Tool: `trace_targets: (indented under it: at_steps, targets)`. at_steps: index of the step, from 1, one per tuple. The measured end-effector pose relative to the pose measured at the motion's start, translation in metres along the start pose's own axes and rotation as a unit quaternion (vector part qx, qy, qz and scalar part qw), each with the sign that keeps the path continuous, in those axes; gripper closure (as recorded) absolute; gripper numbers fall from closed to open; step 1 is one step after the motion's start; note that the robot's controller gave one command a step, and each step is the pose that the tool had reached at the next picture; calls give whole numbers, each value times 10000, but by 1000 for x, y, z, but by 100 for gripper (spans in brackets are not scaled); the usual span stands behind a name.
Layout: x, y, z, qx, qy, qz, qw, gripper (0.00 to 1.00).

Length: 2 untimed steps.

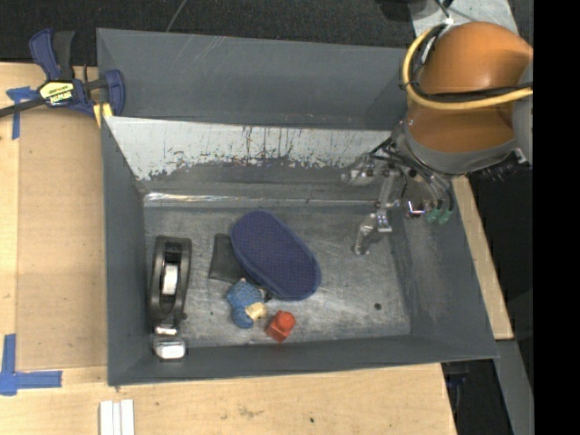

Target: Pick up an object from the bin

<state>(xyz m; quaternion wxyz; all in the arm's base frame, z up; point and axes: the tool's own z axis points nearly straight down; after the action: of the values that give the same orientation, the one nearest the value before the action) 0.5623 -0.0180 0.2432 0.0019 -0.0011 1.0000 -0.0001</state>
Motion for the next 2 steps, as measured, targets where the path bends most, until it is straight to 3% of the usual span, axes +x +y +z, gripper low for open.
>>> trace_targets:
  at_steps: [1, 2]
  targets:
    - [60, 56, 114, -12, 44, -1277, 9918, 0]
    - [47, 59, 164, 2, -93, -1188, 9929, 0]
